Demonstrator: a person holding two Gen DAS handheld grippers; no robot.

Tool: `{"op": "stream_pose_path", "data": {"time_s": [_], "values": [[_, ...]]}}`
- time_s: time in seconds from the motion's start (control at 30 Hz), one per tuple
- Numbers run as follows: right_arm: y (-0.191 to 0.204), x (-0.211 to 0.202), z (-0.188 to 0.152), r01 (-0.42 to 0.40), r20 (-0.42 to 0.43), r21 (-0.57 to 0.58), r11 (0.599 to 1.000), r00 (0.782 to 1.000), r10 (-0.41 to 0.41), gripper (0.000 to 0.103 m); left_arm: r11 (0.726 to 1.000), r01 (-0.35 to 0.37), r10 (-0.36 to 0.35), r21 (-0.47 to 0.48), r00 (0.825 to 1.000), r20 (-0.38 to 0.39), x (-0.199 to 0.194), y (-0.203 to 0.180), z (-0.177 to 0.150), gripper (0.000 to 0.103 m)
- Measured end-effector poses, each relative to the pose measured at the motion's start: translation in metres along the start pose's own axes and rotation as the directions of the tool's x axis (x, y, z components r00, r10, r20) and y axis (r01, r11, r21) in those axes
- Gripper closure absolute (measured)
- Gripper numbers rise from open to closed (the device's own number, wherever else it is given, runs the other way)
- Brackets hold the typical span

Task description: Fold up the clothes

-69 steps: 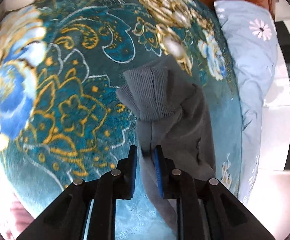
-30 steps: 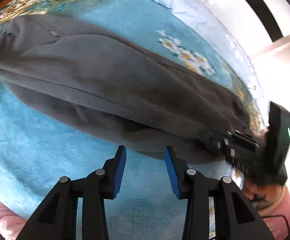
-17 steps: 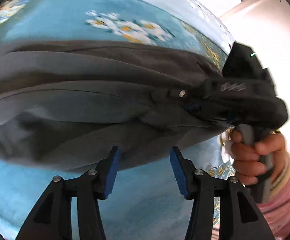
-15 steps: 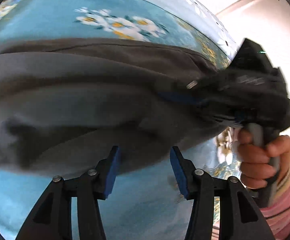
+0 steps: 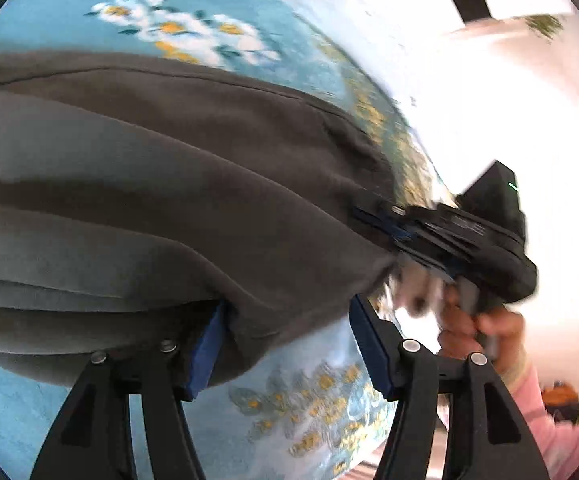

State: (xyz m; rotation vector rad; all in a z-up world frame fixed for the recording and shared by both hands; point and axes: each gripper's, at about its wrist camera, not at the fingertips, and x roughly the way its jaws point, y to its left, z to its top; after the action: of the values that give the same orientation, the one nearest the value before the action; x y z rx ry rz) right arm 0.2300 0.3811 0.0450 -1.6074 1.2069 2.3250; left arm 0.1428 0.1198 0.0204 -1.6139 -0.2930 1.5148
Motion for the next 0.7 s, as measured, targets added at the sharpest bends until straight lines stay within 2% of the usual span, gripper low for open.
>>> {"op": "stream_pose_path", "data": {"time_s": [0.13, 0.27, 0.33, 0.43, 0.5, 0.53, 0.63, 0.7], "values": [[-0.005, 0.012, -0.004, 0.015, -0.022, 0.026, 1.0, 1.0, -0.015, 0.088, 1.0, 0.008, -0.008, 0.001, 0.998, -0.057, 0.006, 0.005, -0.015, 0.044], [-0.011, 0.023, -0.008, 0.014, -0.034, 0.062, 0.998, 0.999, -0.012, 0.088, 0.998, -0.049, 0.052, 0.03, 0.991, -0.123, 0.024, 0.004, -0.028, 0.045], [-0.011, 0.026, -0.009, 0.023, -0.04, 0.068, 0.997, 0.999, -0.02, 0.088, 0.997, -0.063, 0.068, 0.042, 0.99, -0.127, 0.025, 0.003, -0.033, 0.045], [0.003, 0.021, -0.012, 0.07, -0.038, 0.013, 0.997, 0.997, -0.069, 0.088, 0.999, -0.034, 0.032, -0.016, 0.995, -0.097, 0.015, 0.008, -0.033, 0.046], [0.017, 0.015, -0.016, 0.08, -0.007, -0.037, 0.996, 0.997, -0.081, 0.072, 0.998, -0.03, 0.027, -0.047, 0.998, -0.06, -0.001, 0.015, -0.031, 0.046], [0.024, 0.012, -0.019, 0.079, 0.009, -0.058, 0.995, 0.997, -0.079, 0.069, 0.998, -0.034, 0.032, -0.049, 0.999, -0.035, -0.012, 0.019, -0.029, 0.046], [0.047, 0.015, -0.033, 0.049, 0.023, -0.108, 0.993, 0.999, -0.047, 0.064, 0.996, -0.035, 0.041, -0.084, 0.996, 0.073, -0.05, 0.032, -0.026, 0.046], [0.069, 0.027, -0.046, 0.022, -0.007, -0.165, 0.986, 1.0, -0.023, 0.064, 0.988, -0.028, 0.056, -0.154, 0.982, 0.178, -0.083, 0.051, -0.025, 0.046]]}}
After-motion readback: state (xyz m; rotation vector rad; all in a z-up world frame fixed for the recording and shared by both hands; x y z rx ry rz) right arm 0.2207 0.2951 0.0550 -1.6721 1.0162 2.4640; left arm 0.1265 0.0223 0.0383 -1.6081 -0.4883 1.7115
